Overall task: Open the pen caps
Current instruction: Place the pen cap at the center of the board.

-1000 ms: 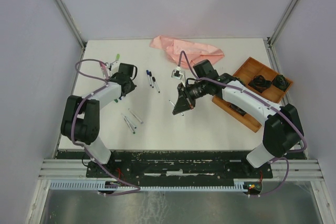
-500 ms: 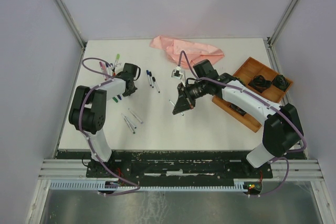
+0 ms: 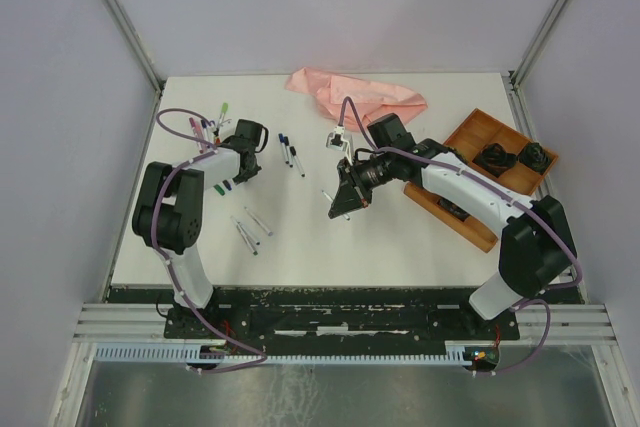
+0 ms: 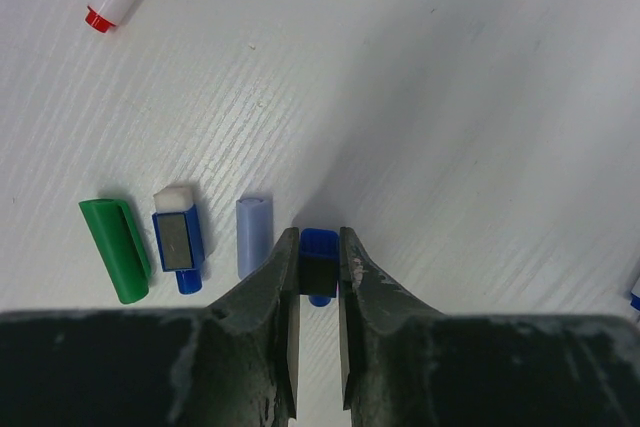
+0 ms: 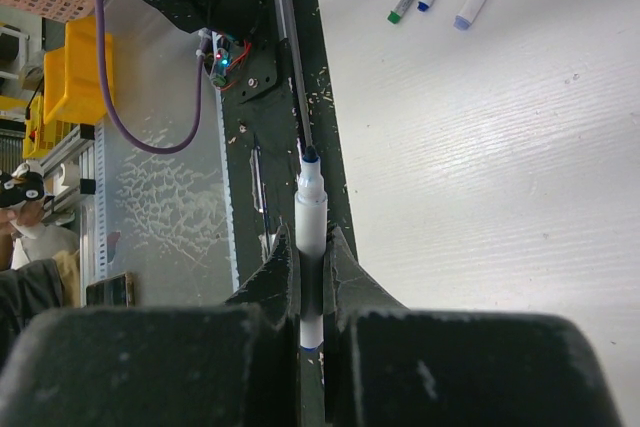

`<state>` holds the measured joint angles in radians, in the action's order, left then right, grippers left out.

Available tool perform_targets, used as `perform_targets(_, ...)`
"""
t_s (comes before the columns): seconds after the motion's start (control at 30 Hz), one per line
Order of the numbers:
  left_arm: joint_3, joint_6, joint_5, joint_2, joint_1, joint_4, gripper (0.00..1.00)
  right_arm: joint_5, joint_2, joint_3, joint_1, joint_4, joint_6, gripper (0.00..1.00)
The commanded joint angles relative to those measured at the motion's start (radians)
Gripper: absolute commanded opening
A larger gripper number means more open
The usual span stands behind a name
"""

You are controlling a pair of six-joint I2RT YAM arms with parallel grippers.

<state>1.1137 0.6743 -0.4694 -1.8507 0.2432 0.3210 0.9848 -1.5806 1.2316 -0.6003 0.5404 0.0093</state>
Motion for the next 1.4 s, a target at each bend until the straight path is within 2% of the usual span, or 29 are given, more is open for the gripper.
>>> perform_targets(0.0, 0.026, -0.038, -0.015, 0.005, -0.005, 0.009, 0.23, 0.003, 0.001, 0.042, 0.002, -0.007, -0.019, 0.00)
perform_targets(0.13, 0.026, -0.039, -0.021, 0.022, -0.005, 0.016, 0.28, 0.005, 0.002, 0.043, 0.003, -0.008, -0.018, 0.00)
perform_targets(0.4, 0.026, -0.036, -0.019, 0.054, -0.006, 0.024, 0.32, 0.008, 0.004, 0.043, 0.002, -0.009, -0.017, 0.00)
perform_targets(0.53, 0.025, -0.035, -0.013, 0.074, -0.005, 0.026, 0.38, 0.008, 0.007, 0.042, 0.002, -0.010, -0.017, 0.00)
perform_targets(0.67, 0.017, -0.031, -0.001, 0.107, -0.005, 0.027, 0.39, 0.010, 0.007, 0.040, 0.003, -0.011, -0.018, 0.00)
perform_targets(0.97, -0.057, -0.016, 0.044, 0.343, -0.005, 0.025, 0.41, 0.005, 0.013, 0.035, 0.004, -0.010, -0.040, 0.01)
perform_targets(1.1, -0.144, -0.024, 0.137, 0.509, -0.005, -0.030, 0.44, -0.006, 0.008, 0.035, 0.003, -0.003, -0.054, 0.01)
perform_targets(1.27, -0.257, -0.049, 0.388, 0.729, -0.005, -0.133, 0.52, -0.036, 0.006, 0.036, 0.003, 0.008, -0.081, 0.01)
perform_targets(1.37, -0.273, -0.082, 0.482, 0.836, -0.006, -0.149, 0.59, -0.060, 0.005, 0.037, 0.003, 0.014, -0.098, 0.02)
